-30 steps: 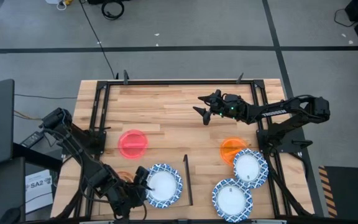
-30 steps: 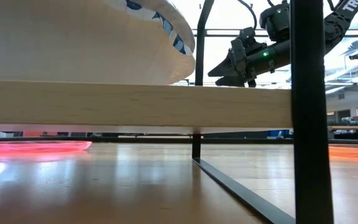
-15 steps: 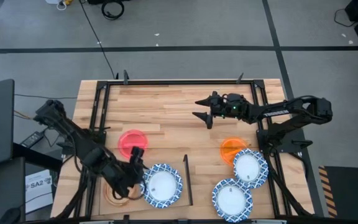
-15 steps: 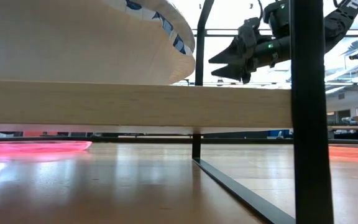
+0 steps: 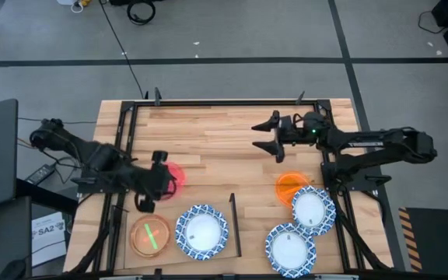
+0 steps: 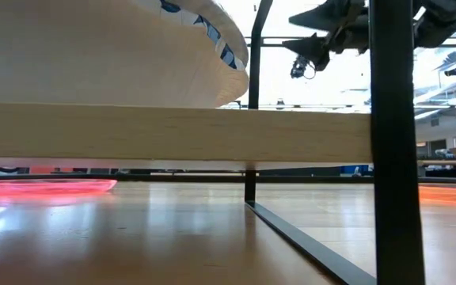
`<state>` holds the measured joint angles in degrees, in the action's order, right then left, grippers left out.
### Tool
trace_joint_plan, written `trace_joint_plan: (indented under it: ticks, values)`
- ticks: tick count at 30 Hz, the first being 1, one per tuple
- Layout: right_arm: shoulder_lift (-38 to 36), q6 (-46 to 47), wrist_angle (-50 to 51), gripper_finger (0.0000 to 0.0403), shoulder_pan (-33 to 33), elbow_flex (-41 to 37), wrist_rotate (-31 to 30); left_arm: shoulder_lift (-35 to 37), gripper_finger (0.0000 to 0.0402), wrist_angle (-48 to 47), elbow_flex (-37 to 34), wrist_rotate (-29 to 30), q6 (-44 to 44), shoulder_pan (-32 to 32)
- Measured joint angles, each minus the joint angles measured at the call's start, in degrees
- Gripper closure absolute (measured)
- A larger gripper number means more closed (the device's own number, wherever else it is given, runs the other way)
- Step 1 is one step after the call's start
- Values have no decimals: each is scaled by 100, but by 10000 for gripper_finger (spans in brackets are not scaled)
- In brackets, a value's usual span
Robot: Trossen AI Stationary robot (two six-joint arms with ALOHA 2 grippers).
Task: Place and stack plates onto a shelf
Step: Stack the top blue bowl on top of the other blue bowl on the shelf
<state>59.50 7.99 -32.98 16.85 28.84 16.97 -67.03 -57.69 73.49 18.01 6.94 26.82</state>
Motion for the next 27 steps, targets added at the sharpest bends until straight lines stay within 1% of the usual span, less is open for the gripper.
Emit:
trace_joint_plan:
  ticks: [3, 9, 14, 18, 22, 25, 27]
  values:
    - [-308, 0, 376, 103, -79, 0, 195, 185, 205, -3, 0, -117, -249, -324]
    - [-866, 0, 1204, 103, -253, 0, 214, 518, 205, 104, -102, -429, -690, -983]
    - [-1372, 137, 1950, 103, -303, 0, 213, 965, 205, 676, -822, -1014, -1017, -1640]
    - [-1780, 466, 2519, 103, -303, 0, 223, 1332, 205, 1156, -1477, -1246, -1281, -2155]
    - [-2125, 553, 3170, 103, -303, 12, 223, 1548, 205, 1692, -2010, -1434, -1579, -2591]
    - [-2249, 544, 4004, 103, -303, 279, 197, 1612, 205, 2029, -2351, -1576, -1812, -2871]
    - [-2246, 496, 4673, 103, -303, 585, 64, 1615, 205, 2319, -2543, -1641, -1923, -3055]
